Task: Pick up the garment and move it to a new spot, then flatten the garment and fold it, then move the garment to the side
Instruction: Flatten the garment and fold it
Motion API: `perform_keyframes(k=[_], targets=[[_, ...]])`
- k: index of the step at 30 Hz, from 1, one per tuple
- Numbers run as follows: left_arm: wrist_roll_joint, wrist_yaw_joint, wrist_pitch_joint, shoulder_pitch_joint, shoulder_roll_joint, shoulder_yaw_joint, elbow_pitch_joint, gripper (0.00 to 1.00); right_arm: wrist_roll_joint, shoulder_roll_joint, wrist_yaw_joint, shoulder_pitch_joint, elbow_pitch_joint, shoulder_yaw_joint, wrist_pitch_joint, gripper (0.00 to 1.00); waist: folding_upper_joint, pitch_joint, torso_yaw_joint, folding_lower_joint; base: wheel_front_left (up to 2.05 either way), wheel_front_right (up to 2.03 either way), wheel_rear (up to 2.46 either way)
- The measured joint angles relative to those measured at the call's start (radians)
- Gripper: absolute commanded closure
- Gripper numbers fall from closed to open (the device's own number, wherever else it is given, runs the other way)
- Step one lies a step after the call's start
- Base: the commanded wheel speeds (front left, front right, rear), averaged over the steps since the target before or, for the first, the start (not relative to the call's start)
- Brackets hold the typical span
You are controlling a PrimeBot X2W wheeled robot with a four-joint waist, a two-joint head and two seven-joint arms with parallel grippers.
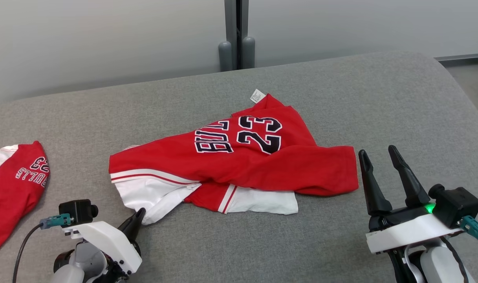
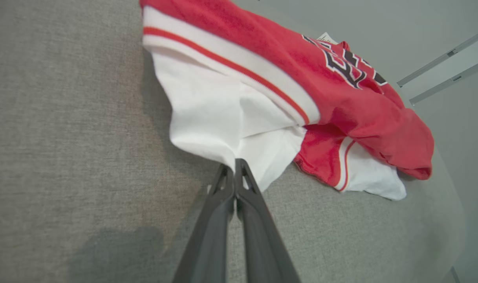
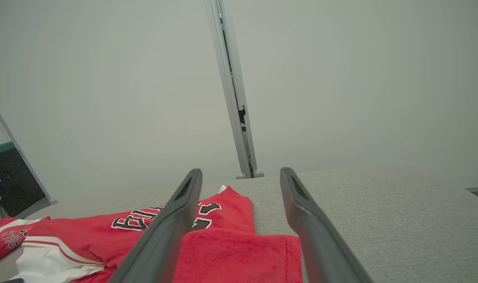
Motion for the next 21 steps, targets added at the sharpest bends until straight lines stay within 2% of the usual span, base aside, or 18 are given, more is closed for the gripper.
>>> perform_keyframes(k=[5,11,16,21], targets=[[-0.039,0.0,0.041,0.028,0.043,-0.031,-0.08,1.0,0.0,0.002,0.0,0.015,0.004,-0.004,0.0,0.0,0.0,-0.021,0.026,0.0,0.0,0.0,0.0],[-0.091,0.002,0.173,0.128,0.119,-0.04,-0.262,1.0,0.0,0.0,0.0,0.022,0.004,-0.021,0.0,0.0,0.0,-0.039,0.06,0.0,0.0,0.0,0.0],[-0.147,0.047,0.273,0.249,0.17,-0.023,-0.449,1.0,0.0,-0.006,0.0,0.029,0.001,-0.034,0.0,0.0,0.0,-0.04,0.078,-0.0001,0.0,0.0,0.0],[-0.17,0.114,0.308,0.353,0.209,0.021,-0.576,1.0,0.0,-0.011,0.0,0.034,-0.004,-0.055,0.0,0.0,0.0,-0.03,0.088,0.0,0.0,0.0,0.0]])
